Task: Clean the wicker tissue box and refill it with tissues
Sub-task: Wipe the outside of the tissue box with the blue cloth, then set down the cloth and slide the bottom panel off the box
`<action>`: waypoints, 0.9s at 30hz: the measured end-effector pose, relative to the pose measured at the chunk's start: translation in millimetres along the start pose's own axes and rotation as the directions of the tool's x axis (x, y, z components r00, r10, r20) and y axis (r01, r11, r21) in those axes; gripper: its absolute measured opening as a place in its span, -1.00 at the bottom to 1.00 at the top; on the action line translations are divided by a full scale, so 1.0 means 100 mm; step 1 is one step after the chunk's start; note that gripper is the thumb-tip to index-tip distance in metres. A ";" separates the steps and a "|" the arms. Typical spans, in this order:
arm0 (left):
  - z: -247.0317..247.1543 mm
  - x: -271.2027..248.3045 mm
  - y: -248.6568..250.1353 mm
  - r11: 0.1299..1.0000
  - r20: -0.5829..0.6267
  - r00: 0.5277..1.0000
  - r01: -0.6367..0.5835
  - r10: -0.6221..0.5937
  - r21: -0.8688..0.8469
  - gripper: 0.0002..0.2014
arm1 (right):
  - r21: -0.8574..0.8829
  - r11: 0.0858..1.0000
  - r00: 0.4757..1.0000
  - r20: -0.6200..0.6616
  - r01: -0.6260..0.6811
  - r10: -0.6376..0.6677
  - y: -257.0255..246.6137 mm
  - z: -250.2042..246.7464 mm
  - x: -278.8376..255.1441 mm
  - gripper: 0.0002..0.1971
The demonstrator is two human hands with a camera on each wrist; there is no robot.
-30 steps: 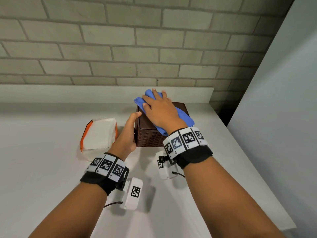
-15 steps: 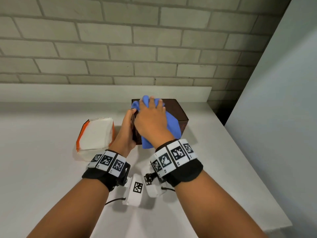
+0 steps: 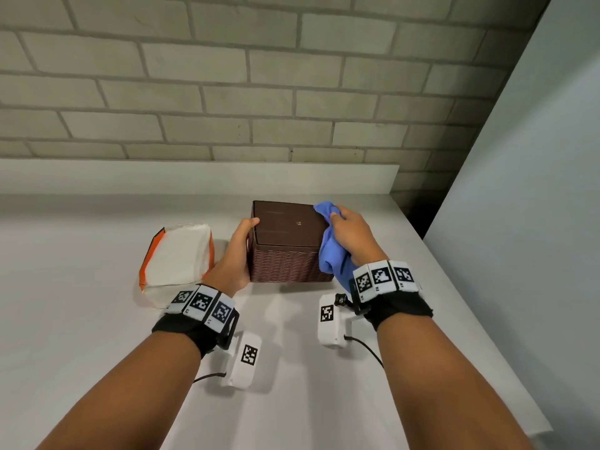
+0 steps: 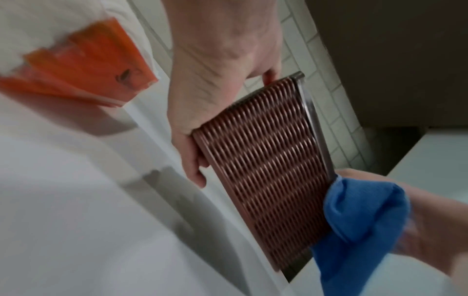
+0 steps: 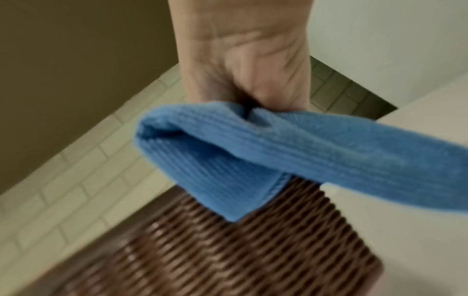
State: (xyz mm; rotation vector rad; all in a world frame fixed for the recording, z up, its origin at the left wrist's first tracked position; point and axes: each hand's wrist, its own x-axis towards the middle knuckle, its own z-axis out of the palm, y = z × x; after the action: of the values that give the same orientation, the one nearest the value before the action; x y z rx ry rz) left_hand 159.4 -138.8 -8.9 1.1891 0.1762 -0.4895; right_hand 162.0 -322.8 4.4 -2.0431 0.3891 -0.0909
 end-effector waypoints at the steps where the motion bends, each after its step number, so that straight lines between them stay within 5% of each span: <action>1: -0.01 0.03 0.00 0.999 0.013 1.000 0.029 -0.029 0.022 -0.67 | 0.011 1.000 1.000 -0.007 0.005 -0.005 0.03 0.00 0.00 -0.63; 6: -0.02 0.13 0.00 0.991 0.003 0.997 0.078 -0.078 0.104 -0.83 | -0.005 1.000 1.000 0.004 0.000 0.000 0.22 -0.04 -0.02 -0.67; 12: -0.13 0.28 -0.10 0.993 -0.076 0.990 0.117 -0.115 0.026 -0.85 | -0.374 0.920 0.993 -0.040 -0.120 0.113 0.58 -0.25 -0.04 -0.63; 18: -0.16 0.35 -0.17 0.991 -0.099 0.986 0.136 -0.136 -0.008 -0.84 | -0.566 0.807 0.985 -0.076 -0.169 0.153 0.95 -0.26 0.02 -0.58; 24: -0.17 0.41 -0.17 0.994 -0.103 0.989 0.109 -0.108 -0.002 -0.75 | -0.758 0.621 0.968 -0.054 -0.200 0.245 0.79 -0.28 0.03 -0.49; 27: -0.18 0.43 -0.16 0.996 -0.112 0.990 0.088 -0.087 0.008 -0.77 | -0.754 0.633 0.977 -0.051 -0.174 0.208 0.55 -0.26 0.05 -0.49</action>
State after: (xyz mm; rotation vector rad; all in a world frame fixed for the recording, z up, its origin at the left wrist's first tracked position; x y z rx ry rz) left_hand 192.2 -138.8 -45.3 1.2261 0.3224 -0.5018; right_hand 148.2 -370.4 -30.7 -2.8134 0.7063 0.3045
